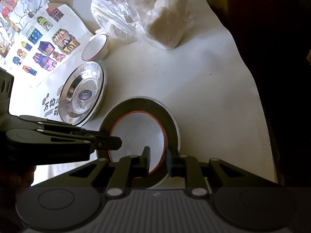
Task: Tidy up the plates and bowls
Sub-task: 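Carry the red-rimmed white bowl with both tools and lower it into the steel bowl, then open both tools and withdraw from the nested bowls, then move both tools to the rim of the second red-rimmed white bowl, then close the left tool on the second white bowl rim while the right tool closes too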
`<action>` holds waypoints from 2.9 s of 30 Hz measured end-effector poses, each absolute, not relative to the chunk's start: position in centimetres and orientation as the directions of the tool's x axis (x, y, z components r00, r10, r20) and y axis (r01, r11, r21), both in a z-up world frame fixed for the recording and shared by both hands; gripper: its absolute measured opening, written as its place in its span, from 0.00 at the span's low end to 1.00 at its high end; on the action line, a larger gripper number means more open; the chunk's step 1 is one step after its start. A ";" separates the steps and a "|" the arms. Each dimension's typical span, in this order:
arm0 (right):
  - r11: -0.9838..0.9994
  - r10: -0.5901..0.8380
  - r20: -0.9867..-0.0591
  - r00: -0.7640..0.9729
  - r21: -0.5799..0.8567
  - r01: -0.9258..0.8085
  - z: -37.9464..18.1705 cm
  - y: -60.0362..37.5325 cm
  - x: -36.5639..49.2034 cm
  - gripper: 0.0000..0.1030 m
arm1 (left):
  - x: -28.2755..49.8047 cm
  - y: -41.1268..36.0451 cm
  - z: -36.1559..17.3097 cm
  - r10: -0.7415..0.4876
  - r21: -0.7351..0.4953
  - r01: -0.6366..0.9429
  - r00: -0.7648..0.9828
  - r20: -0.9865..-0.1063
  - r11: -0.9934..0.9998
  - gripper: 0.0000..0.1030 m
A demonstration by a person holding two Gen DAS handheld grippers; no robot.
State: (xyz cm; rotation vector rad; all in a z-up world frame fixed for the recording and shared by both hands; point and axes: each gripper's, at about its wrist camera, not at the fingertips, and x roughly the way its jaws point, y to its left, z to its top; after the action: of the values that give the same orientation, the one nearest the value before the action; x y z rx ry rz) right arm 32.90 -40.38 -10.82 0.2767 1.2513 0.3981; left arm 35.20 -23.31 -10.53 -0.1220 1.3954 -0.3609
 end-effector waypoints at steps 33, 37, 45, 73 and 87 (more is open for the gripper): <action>0.902 0.432 -0.834 0.344 0.397 -0.170 -7.3 -32.5 36.2 1.00 | 41.2 -4.7 -6.7 -0.194 -0.262 -0.134 0.383 -0.903 0.956 0.99; 0.915 0.403 -0.841 0.360 0.374 -0.151 -7.5 -30.6 37.7 1.00 | 43.8 -2.8 -7.3 -0.161 -0.224 -0.136 0.367 -0.916 0.965 0.99; 0.935 0.344 -0.841 0.417 0.348 -0.070 -8.3 -28.0 41.8 1.00 | 49.7 -0.2 -9.0 -0.144 -0.195 -0.116 0.346 -0.927 0.974 0.99; 0.951 0.273 -0.849 0.452 0.310 0.007 -13.1 -22.7 50.4 0.81 | 53.6 -3.1 -12.2 -0.039 -0.020 0.065 0.302 -0.953 0.998 0.96; 0.916 0.365 -0.828 0.426 0.401 -0.005 -13.9 -22.0 51.4 0.38 | 52.3 -5.0 -12.0 -0.195 -0.188 0.054 0.307 -0.931 0.981 0.45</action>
State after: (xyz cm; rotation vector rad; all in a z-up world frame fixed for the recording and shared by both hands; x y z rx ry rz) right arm 51.45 -22.03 -13.85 0.3644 1.1129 0.2375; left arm 52.34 -5.01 -12.05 -0.1293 1.2489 -0.1657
